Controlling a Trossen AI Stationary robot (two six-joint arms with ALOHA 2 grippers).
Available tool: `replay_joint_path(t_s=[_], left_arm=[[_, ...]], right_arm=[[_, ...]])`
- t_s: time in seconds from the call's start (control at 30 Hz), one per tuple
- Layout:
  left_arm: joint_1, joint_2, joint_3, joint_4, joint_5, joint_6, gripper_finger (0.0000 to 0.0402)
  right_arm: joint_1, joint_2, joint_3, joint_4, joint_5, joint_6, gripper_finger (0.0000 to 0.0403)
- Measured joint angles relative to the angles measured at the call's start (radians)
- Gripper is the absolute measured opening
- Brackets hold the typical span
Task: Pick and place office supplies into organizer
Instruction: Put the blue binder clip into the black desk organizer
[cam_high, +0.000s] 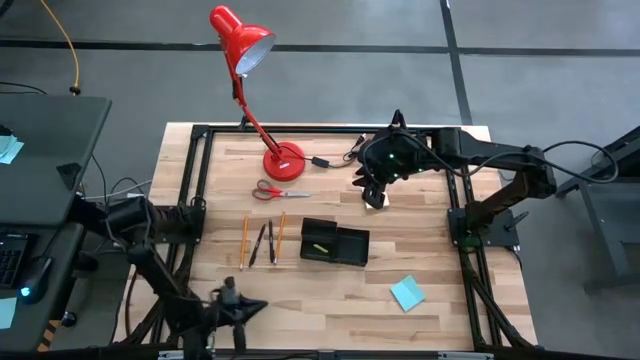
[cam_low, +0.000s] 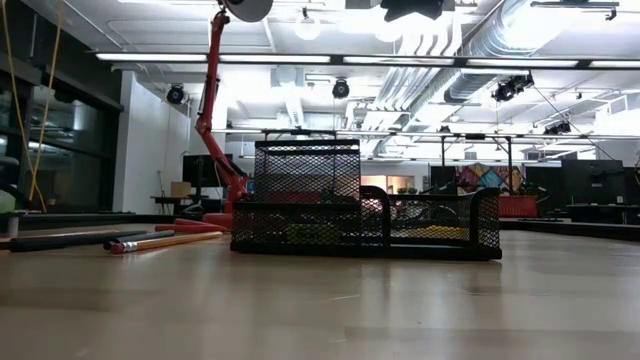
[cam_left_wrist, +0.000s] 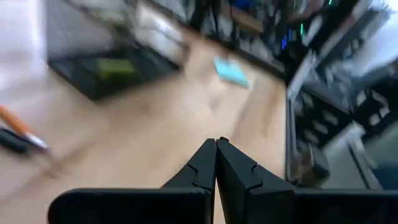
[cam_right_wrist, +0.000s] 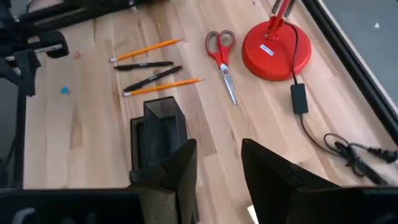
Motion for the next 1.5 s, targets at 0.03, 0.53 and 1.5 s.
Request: replay_joint_path(t_s=[0.03, 0.53, 1.5], left_arm=[[-0.010, 0.000, 0.000, -0.061, -0.017, -0.049, 0.0001], [-0.056, 0.030, 0.000, -0.230, 0.309, -0.190, 0.0120], [0.032, 0.028, 0.000, -0.184, 0.610, -0.103, 0.0165]], right_arm=[[0.000, 0.001, 0.000, 0.000, 0.005, 0.016, 0.0122], [0.000, 0.003, 0.000, -0.001, 0.049, 0.110, 0.0122], [0.001, 0.003, 0.000, -0.012, 0.046, -0.006, 0.0122]])
